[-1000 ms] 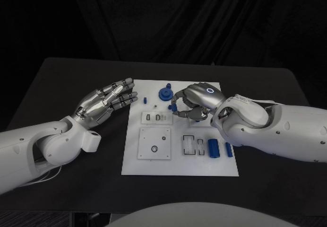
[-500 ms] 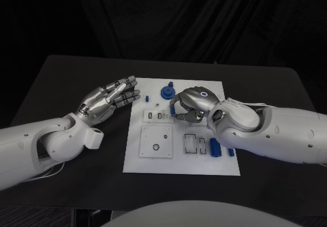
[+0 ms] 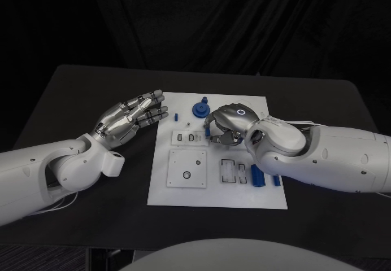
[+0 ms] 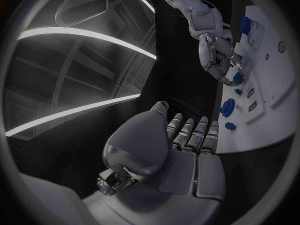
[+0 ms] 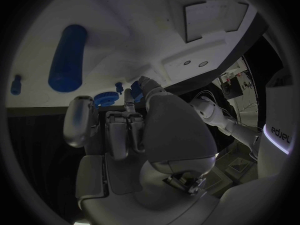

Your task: Assemble the parts on the task board

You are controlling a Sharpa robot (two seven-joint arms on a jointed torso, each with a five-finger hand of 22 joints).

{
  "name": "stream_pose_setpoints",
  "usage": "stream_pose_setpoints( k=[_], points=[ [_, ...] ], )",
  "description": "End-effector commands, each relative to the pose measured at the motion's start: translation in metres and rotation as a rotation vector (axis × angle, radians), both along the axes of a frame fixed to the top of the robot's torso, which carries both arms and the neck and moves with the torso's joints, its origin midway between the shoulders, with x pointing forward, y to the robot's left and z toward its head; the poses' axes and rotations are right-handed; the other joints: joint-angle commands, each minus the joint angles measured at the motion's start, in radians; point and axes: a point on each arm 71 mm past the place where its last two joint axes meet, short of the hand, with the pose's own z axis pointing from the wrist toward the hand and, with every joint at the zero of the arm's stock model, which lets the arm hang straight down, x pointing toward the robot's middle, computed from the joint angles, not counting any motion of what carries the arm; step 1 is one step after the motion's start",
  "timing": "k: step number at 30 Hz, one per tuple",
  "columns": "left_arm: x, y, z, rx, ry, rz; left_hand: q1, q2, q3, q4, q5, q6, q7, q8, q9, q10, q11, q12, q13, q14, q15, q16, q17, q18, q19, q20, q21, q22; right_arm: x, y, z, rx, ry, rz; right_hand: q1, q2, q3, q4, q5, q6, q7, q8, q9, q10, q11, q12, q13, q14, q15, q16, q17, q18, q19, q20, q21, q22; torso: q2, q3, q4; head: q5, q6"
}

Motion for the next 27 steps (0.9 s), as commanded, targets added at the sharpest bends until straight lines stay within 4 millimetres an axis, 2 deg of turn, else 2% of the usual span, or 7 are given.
stream_pose_setpoints(
  k=[1,18,22,25,27],
  points=[
    [-0.0002,-0.0014,0.0005,-0.016,-0.005,-0.008,0.004,-0.003,0.003,0.002,0.003,-0.004,-0.001,0.000,0.000,-0.001,0.006,-0.002,0.000,-0.002,0.002,0.004,0.001,-0.012,0.004,0.001,0.000,0.000,-0.0006,0.0019,-0.0032,-0.037,0.011,-0.001,-0.012,0.001,0.003,0.002,0.003,-0.006,0.002,-0.006,-0.001,0.105,0.009,0.003,0.263,0.102,0.005,0.003,0.263,0.015,0.002,0.008,-0.005,0.170,-0.001,-0.0006,0.0002,0.000,-0.001],
    [0.0008,-0.0006,-0.0010,-0.016,-0.004,-0.007,-0.001,-0.006,0.001,0.004,0.000,-0.006,-0.001,-0.001,0.000,-0.003,0.006,-0.003,0.000,-0.004,0.002,0.003,0.001,-0.012,0.003,0.001,0.000,0.000,0.0002,0.0077,-0.0056,-0.043,0.037,0.015,-0.019,0.000,0.004,0.003,-0.001,-0.017,0.005,-0.018,-0.008,0.105,0.010,0.003,0.263,0.102,0.006,0.003,0.263,0.018,-0.003,0.010,-0.019,0.166,0.000,-0.0014,0.0015,-0.002,-0.005],
    [0.0009,-0.0007,-0.0013,-0.016,-0.003,-0.007,-0.001,-0.006,0.001,0.004,0.000,-0.006,-0.001,-0.001,0.000,-0.003,0.006,-0.003,0.000,-0.004,0.002,0.003,0.001,-0.012,0.003,0.001,0.000,0.000,0.0004,0.0084,-0.0063,-0.049,0.043,0.015,-0.021,-0.001,0.007,0.002,-0.006,-0.030,0.009,-0.031,-0.015,0.105,0.012,0.003,0.263,0.102,0.008,0.003,0.263,0.019,-0.007,0.011,-0.028,0.164,-0.001,-0.0017,0.0013,-0.001,-0.007],
    [0.0010,-0.0008,-0.0015,-0.016,-0.003,-0.008,-0.001,-0.006,0.001,0.004,0.000,-0.006,-0.001,-0.001,0.000,-0.003,0.006,-0.003,0.000,-0.004,0.002,0.003,0.001,-0.012,0.003,0.001,0.000,0.000,0.0006,0.0088,-0.0069,-0.056,0.048,0.014,-0.025,-0.005,0.012,0.001,-0.016,-0.062,0.016,-0.062,-0.035,0.105,0.016,0.003,0.263,0.102,0.011,0.003,0.263,0.022,-0.014,0.015,-0.044,0.160,-0.001,-0.0018,0.0011,-0.001,-0.008],
    [0.0010,-0.0008,-0.0016,-0.016,-0.003,-0.007,-0.001,-0.006,0.001,0.004,0.000,-0.006,-0.001,-0.001,0.000,-0.003,0.006,-0.003,0.000,-0.004,0.002,0.003,0.001,-0.012,0.003,0.001,0.000,0.000,0.0008,0.0091,-0.0073,-0.060,0.051,0.013,-0.027,-0.007,0.013,0.000,-0.019,-0.071,0.018,-0.071,-0.041,0.105,0.017,0.003,0.263,0.102,0.013,0.003,0.263,0.023,-0.015,0.016,-0.048,0.159,0.000,-0.0014,0.0014,-0.001,-0.008]
  ],
)
